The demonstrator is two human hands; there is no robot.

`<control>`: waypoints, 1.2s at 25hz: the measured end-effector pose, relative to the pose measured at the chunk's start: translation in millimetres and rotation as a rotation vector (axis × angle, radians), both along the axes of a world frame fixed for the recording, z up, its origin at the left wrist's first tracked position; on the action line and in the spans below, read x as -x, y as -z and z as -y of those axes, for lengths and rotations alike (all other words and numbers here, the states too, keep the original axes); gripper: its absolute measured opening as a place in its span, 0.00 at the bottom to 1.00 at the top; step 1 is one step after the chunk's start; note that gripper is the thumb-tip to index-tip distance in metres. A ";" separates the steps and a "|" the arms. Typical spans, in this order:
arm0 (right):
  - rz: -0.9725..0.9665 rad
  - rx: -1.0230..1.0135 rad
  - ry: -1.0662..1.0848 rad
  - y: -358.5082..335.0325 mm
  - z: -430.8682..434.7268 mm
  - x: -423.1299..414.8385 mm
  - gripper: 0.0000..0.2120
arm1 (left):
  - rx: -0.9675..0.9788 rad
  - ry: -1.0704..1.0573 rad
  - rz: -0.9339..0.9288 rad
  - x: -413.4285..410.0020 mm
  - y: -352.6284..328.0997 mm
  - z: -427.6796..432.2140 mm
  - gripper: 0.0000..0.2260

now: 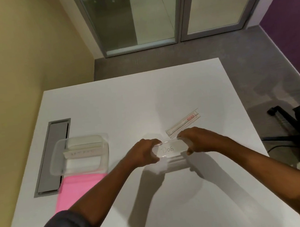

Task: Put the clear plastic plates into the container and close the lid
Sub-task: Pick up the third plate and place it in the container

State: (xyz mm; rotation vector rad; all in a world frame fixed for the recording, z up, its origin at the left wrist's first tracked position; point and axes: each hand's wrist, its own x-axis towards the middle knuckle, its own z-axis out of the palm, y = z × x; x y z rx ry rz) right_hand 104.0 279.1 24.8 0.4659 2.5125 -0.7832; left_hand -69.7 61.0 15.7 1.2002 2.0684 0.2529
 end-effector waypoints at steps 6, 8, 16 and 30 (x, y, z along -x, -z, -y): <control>-0.037 0.033 -0.005 -13.4 49.4 37.6 0.24 | 0.015 -0.029 -0.005 38.9 -8.0 51.8 0.28; -0.081 0.031 -0.010 -17.3 65.5 52.7 0.24 | 0.013 -0.057 -0.022 54.2 -12.0 70.6 0.27; -0.211 -0.016 -0.033 -24.5 143.1 131.7 0.29 | -0.069 -0.120 -0.247 126.2 -34.2 150.0 0.30; -0.198 -0.080 -0.146 19.3 251.8 280.3 0.26 | 0.066 -0.172 -0.366 260.3 -15.3 240.1 0.31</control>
